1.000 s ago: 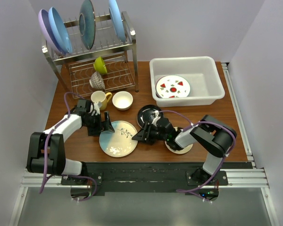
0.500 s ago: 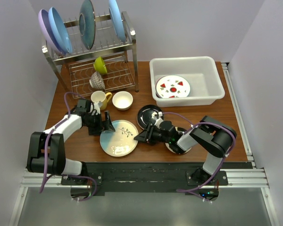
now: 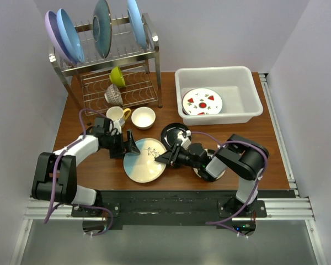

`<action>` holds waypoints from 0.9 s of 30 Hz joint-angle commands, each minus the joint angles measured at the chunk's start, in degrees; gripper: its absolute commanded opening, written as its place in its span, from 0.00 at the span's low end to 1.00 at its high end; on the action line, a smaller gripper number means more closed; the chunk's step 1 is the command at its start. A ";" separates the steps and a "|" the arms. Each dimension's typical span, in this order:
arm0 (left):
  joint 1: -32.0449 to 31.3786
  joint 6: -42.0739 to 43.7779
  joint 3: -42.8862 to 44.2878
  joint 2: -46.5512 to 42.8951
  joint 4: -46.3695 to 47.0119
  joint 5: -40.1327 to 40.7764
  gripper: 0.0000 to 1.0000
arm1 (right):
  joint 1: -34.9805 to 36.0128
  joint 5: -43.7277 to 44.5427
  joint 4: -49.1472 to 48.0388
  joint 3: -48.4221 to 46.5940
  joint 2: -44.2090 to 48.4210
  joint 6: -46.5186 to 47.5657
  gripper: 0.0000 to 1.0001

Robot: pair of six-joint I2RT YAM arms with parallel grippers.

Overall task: Place the plates into the plastic bin on the countertop
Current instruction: Pick up the plate at the center of the board.

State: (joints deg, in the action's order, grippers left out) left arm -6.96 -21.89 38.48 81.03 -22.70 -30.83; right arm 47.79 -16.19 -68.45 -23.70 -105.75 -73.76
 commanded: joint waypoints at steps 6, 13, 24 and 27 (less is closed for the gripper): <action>-2.18 -2.28 -1.83 0.97 1.43 -5.38 0.95 | 0.81 -2.10 -15.15 -1.35 -1.47 -2.80 0.34; -2.27 -2.02 -1.83 0.97 1.52 -5.38 0.95 | 0.90 -2.27 -10.84 -1.78 0.90 -1.04 0.26; -2.27 -1.05 -1.30 0.71 0.81 -5.56 0.95 | 0.81 -2.80 -1.35 -2.75 5.90 3.09 0.00; -2.35 -0.88 -1.21 0.18 0.64 -5.56 0.95 | 0.81 -2.45 3.22 -2.93 7.93 5.37 0.00</action>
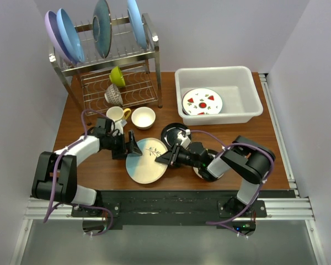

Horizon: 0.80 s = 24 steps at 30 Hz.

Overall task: Place the plates into the plastic bin on the countertop
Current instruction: Pick up the plate at the center of the board.

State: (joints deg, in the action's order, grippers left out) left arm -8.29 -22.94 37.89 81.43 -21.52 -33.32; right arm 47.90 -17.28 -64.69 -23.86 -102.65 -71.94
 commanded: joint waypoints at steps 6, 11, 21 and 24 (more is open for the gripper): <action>-0.93 0.44 -0.18 -1.09 -0.72 -3.33 0.95 | 0.70 0.66 10.62 -3.65 10.97 8.57 0.00; -0.93 0.00 0.52 -2.41 -0.54 -3.77 0.95 | 0.70 2.68 20.10 -4.18 16.42 12.52 0.00; -0.93 -1.41 0.78 -7.07 2.44 -6.49 0.95 | 0.70 6.82 32.86 -3.48 25.90 17.27 0.00; -0.93 -1.58 0.78 -7.86 2.80 -6.85 0.95 | 0.70 8.22 37.69 -3.21 30.56 18.76 0.00</action>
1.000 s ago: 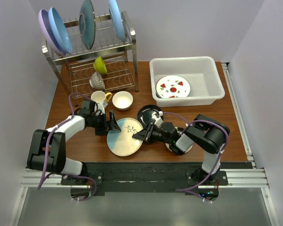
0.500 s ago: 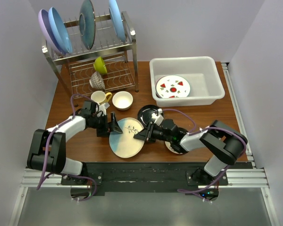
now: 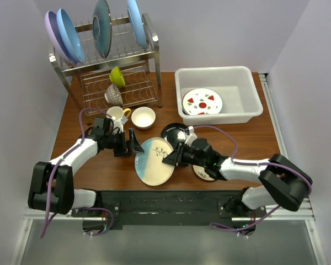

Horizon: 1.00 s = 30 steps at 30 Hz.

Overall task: Place the plates into the plastic bin on the countertop
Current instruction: Pick up the plate at the center of the board.

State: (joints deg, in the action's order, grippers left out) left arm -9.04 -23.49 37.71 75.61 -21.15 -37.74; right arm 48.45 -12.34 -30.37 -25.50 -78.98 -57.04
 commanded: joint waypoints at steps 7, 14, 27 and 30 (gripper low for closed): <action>-0.19 -1.39 0.43 -2.31 3.22 -2.69 0.95 | 0.24 6.97 14.36 -1.83 18.49 5.00 0.00; -0.19 -1.13 0.17 -1.35 3.22 -3.22 0.96 | 0.16 7.50 24.39 -5.79 25.09 7.11 0.00; -0.19 -0.69 -0.45 -1.43 3.13 -3.05 0.96 | 0.16 7.50 29.75 -11.33 27.04 9.57 0.00; -0.19 0.63 0.34 -1.78 1.38 -1.38 0.97 | 0.16 8.03 30.19 -12.55 27.48 10.10 0.00</action>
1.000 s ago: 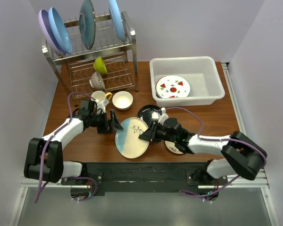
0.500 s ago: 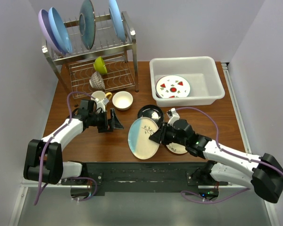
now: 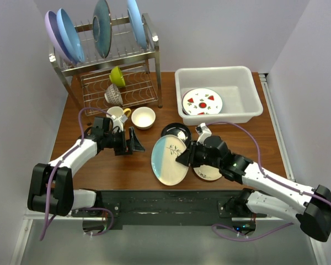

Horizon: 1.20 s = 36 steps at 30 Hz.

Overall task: Place the plates into the plastic bin on the countertop
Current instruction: Pick up the plate at the center of the board.

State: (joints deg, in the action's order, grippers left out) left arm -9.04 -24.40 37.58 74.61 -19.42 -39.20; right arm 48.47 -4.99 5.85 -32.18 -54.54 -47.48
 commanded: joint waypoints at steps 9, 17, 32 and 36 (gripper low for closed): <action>-0.19 2.96 1.70 -1.75 -1.50 0.35 1.00 | 0.05 3.41 0.39 -10.78 3.13 3.36 0.00; -0.19 3.75 1.70 -2.01 -2.20 0.88 1.00 | -0.39 8.59 9.00 -18.07 2.17 8.28 0.00; -0.19 3.66 0.65 -1.75 -2.03 0.79 1.00 | -16.64 -2.74 13.40 -27.04 -2.67 11.79 0.00; -0.19 3.57 0.30 -1.66 -1.59 0.53 1.00 | -19.89 -5.98 13.58 -30.56 -5.30 12.94 0.00</action>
State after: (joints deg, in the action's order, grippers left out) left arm -9.04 -21.85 37.60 74.04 -21.96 -38.11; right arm 30.55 -4.25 26.81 -54.94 -59.57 -35.77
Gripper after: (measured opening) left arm 0.997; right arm 0.228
